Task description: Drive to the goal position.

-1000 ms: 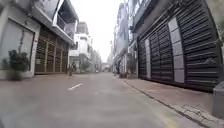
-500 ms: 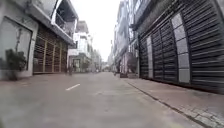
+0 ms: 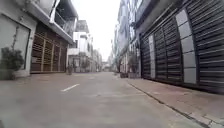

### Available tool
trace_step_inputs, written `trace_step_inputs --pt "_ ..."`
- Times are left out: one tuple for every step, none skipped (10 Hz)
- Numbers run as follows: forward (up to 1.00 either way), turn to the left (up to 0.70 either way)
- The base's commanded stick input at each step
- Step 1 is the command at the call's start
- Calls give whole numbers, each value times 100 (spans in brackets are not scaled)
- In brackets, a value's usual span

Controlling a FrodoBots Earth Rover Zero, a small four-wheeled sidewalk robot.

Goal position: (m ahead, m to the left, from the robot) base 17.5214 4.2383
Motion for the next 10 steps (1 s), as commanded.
trace_step_inputs --pt "50 0" --pt "50 0" --pt "50 0" --pt "50 0" --pt "50 0" --pt "50 0" --pt "50 0" --pt "50 0" --pt "50 0" --pt "50 0"
